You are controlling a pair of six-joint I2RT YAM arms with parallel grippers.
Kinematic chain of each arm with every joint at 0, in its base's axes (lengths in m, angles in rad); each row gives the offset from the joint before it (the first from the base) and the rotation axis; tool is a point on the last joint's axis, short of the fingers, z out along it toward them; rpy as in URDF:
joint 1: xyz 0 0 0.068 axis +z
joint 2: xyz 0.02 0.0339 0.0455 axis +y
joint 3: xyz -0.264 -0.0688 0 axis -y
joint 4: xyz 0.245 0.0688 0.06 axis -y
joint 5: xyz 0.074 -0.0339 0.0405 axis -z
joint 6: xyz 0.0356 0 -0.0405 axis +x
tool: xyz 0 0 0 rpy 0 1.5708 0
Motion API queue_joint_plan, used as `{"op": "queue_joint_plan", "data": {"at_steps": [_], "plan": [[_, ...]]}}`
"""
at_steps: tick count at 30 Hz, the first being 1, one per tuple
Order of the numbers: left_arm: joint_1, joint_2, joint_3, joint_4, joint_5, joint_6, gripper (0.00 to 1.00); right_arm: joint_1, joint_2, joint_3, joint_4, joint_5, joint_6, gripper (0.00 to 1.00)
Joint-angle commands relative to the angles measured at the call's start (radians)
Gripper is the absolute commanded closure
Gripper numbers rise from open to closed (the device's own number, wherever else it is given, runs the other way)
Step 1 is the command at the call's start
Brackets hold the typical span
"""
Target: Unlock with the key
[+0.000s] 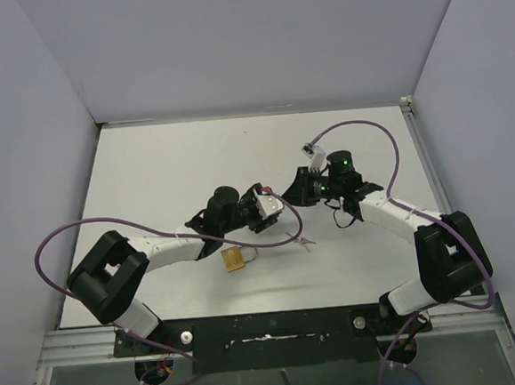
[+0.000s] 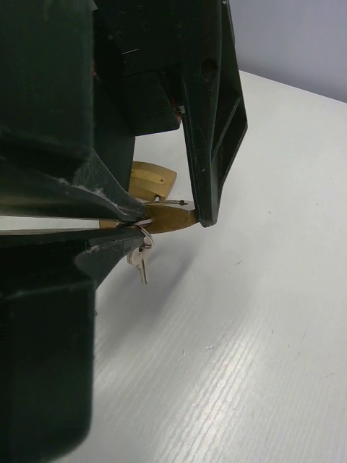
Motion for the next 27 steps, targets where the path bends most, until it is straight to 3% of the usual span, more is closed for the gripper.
{"op": "queue_joint_plan", "data": {"at_steps": [1, 16, 27], "plan": [[-0.007, -0.032, 0.074, 0.145, 0.044, -0.023, 1.0, 0.01, 0.012, 0.028, 0.069, -0.017, 0.005, 0.97], [-0.024, -0.017, 0.105, 0.161, -0.016, -0.04, 1.0, 0.008, 0.075, 0.074, 0.017, -0.064, 0.066, 1.0], [-0.043, 0.037, 0.165, 0.107, -0.118, -0.046, 1.0, -0.003, 0.157, 0.142, -0.04, -0.065, 0.205, 1.0]]}}
